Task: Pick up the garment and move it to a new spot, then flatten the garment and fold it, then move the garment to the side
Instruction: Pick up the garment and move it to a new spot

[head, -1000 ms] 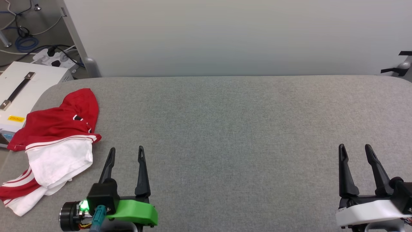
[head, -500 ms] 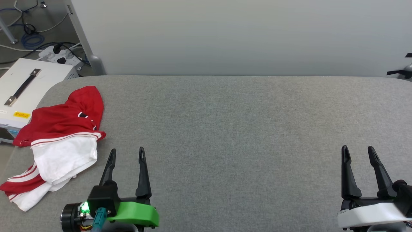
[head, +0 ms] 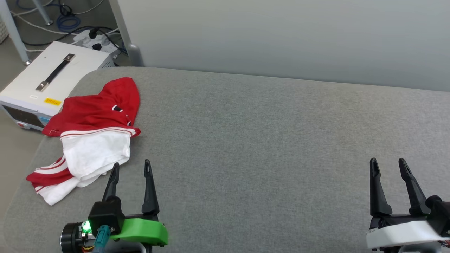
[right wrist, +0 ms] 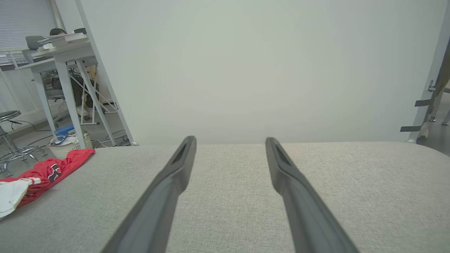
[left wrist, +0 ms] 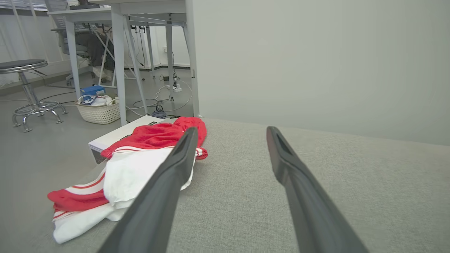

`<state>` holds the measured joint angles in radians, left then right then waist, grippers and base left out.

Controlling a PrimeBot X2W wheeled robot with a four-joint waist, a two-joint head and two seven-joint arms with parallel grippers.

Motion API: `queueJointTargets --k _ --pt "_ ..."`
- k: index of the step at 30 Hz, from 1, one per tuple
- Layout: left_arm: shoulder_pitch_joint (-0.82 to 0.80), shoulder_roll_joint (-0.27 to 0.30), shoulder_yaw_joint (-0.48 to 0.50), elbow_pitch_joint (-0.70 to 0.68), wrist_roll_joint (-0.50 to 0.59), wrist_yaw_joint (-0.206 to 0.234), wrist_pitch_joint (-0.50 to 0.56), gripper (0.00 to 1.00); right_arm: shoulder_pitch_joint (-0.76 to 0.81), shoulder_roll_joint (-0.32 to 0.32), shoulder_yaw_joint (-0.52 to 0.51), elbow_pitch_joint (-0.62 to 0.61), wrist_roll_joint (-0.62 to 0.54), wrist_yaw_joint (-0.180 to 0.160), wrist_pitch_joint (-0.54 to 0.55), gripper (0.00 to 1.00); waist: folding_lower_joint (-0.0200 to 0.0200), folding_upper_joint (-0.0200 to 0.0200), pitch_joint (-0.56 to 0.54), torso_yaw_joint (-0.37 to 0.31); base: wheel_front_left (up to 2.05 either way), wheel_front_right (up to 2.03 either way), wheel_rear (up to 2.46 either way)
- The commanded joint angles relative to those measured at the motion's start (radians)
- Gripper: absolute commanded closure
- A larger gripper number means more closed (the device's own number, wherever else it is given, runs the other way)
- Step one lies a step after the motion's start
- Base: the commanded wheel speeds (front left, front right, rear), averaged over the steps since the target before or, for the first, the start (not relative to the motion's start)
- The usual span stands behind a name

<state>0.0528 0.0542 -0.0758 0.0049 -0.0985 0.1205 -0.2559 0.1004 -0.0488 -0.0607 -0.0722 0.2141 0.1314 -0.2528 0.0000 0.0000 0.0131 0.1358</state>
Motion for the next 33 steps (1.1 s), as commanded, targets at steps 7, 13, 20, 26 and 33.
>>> queueJointTargets --k 7,13,20,26,33 --pt "-0.025 -0.004 0.026 0.001 -0.023 0.009 -0.006 0.00 -0.012 -0.001 0.015 -0.004 -0.016 -0.001 -0.009 0.00 0.0000 0.0000 0.038 0.128 0.00 0.00 0.00" --pt "-0.027 -0.004 0.040 0.003 -0.037 0.012 -0.006 0.00 -0.015 -0.001 0.027 -0.002 -0.024 -0.001 -0.009 0.00 0.0000 0.0000 0.046 0.201 0.00 0.00 0.00" --pt "-0.026 -0.004 0.060 0.009 -0.055 0.011 -0.006 0.00 -0.020 -0.001 0.047 -0.001 -0.031 -0.001 -0.009 0.00 0.0000 0.0000 0.051 0.271 0.00 0.00 0.00" --pt "-0.021 -0.004 0.078 0.011 -0.072 0.015 -0.006 0.00 -0.023 -0.001 0.058 -0.001 -0.036 -0.001 -0.009 0.00 0.0000 0.0000 0.054 0.300 0.00 0.00 0.00" --pt "-0.026 -0.004 0.098 0.012 -0.075 0.004 -0.006 0.00 -0.024 -0.001 0.065 -0.001 -0.040 -0.001 -0.009 0.00 0.0000 0.0000 0.063 0.305 0.00 0.00 0.00"
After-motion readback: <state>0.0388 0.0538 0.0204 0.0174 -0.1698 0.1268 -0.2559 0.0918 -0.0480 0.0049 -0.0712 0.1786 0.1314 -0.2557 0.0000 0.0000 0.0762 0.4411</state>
